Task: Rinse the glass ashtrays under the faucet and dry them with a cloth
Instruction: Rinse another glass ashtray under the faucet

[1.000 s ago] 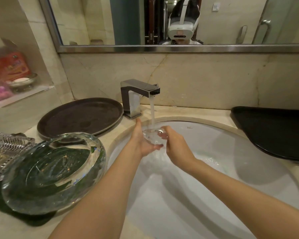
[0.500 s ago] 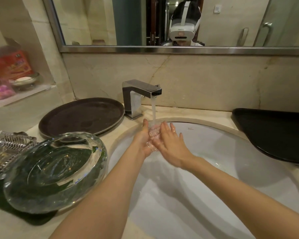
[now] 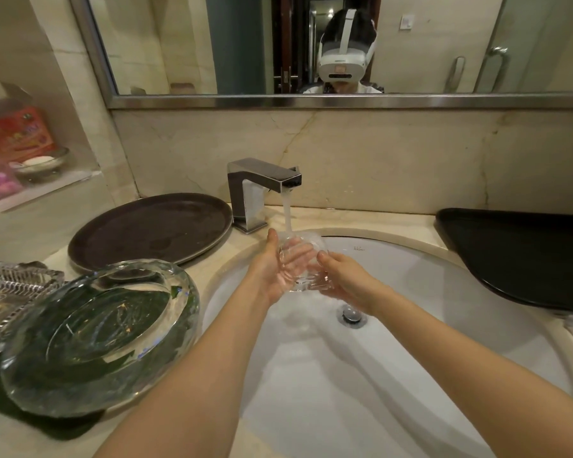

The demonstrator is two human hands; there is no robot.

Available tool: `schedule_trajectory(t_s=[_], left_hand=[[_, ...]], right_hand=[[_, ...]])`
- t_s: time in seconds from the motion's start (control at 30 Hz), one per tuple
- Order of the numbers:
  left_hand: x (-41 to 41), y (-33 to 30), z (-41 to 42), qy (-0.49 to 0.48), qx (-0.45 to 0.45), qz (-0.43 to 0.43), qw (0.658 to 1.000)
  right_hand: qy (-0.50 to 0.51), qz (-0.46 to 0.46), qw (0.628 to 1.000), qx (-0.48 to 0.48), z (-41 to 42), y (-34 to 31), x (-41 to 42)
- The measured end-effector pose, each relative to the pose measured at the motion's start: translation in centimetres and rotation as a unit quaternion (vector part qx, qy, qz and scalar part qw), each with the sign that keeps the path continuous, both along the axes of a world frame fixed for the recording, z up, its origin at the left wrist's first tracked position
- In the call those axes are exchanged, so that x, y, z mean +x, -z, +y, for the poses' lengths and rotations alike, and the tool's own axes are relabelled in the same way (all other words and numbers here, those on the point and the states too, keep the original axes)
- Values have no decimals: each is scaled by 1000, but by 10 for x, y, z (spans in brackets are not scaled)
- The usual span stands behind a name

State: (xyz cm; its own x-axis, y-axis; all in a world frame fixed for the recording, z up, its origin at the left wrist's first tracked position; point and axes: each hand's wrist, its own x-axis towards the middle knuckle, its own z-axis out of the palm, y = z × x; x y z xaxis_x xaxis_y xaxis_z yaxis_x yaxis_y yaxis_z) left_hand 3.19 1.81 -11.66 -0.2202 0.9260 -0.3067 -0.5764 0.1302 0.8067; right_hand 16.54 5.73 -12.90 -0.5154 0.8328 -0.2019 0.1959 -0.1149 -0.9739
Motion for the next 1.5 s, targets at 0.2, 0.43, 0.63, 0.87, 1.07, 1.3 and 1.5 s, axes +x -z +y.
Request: schedule_trajectory(t_s=[0.2, 0.43, 0.63, 0.87, 1.07, 1.3, 1.5], left_hand=[[0, 1, 5, -62, -105, 90, 989], [-3, 6, 3, -24, -103, 31, 994], [-13, 9, 2, -76, -104, 14, 992], [-11, 11, 4, -76, -104, 29, 991], [-4, 4, 0, -3, -117, 83, 990], [-3, 0, -5, 33, -104, -16, 994], [-8, 7, 1, -29, -89, 87, 992]], right_hand=[[19, 213, 972, -95, -1, -11, 3], [90, 242, 962, -93, -2, -9, -1], [65, 264, 955, -115, -7, -7, -6], [40, 250, 964, -81, -2, -9, 2], [33, 156, 987, 9, -5, -12, 2], [-58, -247, 840, 480, -24, 7, -8], [-158, -343, 777, 504, -24, 8, -3]])
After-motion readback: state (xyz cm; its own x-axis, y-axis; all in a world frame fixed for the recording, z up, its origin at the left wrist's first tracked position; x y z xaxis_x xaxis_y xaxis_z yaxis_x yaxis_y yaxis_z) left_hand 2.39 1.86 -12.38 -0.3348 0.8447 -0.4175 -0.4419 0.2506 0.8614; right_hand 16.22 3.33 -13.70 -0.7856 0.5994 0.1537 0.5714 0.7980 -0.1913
